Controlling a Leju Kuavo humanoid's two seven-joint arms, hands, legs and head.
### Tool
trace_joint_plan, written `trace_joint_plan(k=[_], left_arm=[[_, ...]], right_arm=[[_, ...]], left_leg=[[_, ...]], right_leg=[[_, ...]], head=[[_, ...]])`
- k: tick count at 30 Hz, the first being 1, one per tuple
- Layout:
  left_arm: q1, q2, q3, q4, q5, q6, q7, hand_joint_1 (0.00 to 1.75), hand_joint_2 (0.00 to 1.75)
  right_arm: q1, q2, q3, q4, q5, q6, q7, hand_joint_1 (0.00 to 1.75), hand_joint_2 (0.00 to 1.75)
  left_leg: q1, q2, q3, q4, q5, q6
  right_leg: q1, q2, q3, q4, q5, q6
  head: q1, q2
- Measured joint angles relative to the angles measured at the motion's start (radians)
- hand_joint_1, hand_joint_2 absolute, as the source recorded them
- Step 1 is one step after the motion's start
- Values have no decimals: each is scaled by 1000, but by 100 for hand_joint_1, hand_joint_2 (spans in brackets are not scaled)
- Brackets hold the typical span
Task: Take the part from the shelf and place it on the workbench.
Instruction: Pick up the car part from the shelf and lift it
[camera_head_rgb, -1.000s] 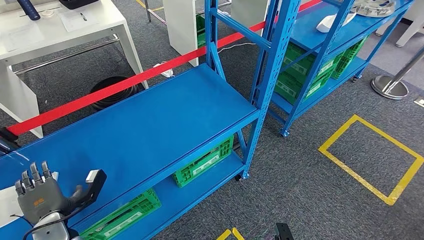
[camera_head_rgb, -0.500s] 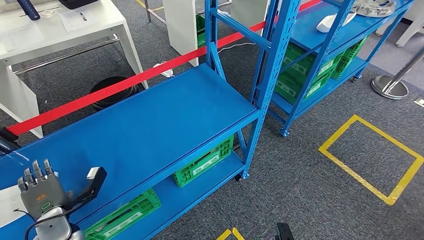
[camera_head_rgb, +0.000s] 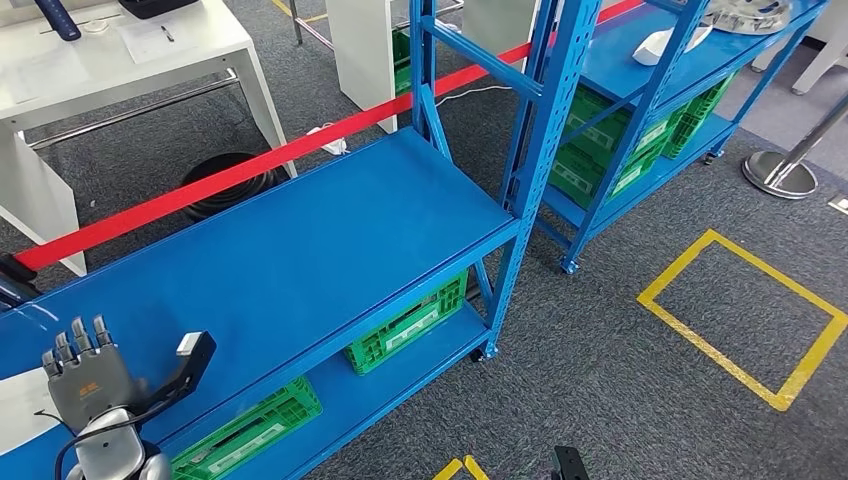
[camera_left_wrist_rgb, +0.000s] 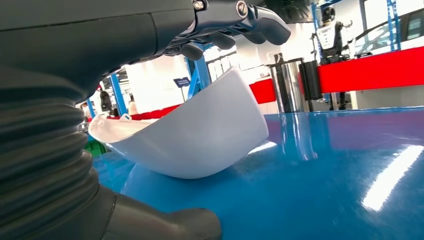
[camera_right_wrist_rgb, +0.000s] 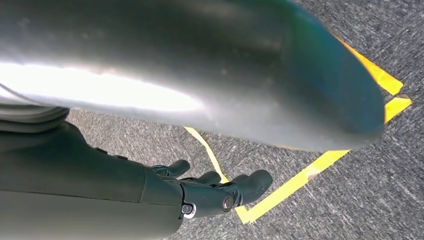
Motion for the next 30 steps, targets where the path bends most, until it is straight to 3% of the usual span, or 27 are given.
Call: trace_joint_plan(k=[11,29,30], left_arm=[[-50,0,17,90,-1,14,54,0,175],[-51,15,20,99,-1,-2,62,0,175],[-51,15,21,99,-1,-5,63,28,175]], right_arm=[[-3,0,0,0,9,2,-3,0,0],[-4,0,0,0,11,4,-5,0,0],[-4,0,0,0,12,4,-5,0,0]], left_leg=[[0,0,3,0,-1,-1],[0,0,5,0,-1,-1],[0,0,5,0,-1,-1]], right_leg=[[0,0,4,0,-1,0],[0,0,6,2,-1,-1],[0,0,6,2,-1,-1]], head=[[0,0],[0,0],[0,0]])
